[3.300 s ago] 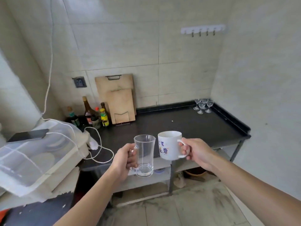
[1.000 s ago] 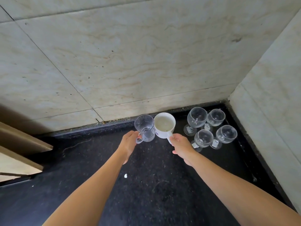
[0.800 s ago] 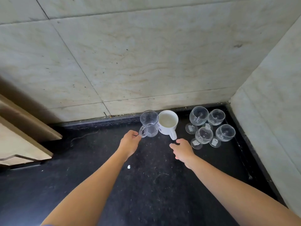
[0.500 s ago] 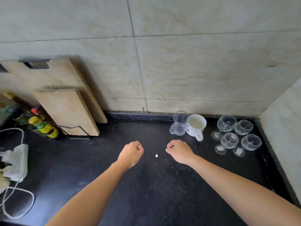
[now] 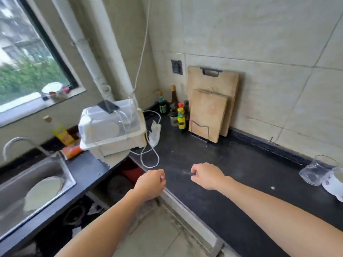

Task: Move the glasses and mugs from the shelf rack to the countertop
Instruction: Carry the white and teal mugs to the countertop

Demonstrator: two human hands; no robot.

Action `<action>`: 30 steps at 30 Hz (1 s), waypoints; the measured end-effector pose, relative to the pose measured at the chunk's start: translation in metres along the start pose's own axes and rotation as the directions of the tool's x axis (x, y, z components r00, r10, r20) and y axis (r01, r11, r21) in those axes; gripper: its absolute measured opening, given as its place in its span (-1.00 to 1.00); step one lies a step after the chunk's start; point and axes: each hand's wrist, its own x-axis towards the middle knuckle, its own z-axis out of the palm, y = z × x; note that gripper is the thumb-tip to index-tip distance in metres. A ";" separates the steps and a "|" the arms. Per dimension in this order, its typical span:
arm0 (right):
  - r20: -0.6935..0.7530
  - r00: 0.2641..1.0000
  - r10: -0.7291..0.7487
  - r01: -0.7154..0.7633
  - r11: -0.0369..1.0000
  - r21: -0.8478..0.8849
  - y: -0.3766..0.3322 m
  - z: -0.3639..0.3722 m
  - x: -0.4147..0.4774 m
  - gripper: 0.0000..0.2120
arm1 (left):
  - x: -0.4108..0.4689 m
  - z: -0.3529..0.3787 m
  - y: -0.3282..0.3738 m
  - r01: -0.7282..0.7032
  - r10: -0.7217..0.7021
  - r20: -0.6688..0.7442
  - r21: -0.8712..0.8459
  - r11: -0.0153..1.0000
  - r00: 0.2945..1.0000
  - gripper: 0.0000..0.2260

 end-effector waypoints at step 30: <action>0.399 0.306 -0.864 0.952 0.276 -0.132 -0.791 0.265 -0.013 -0.64 | -0.520 -0.167 -0.516 0.872 -0.897 -0.345 -0.301 0.385 0.277 -0.89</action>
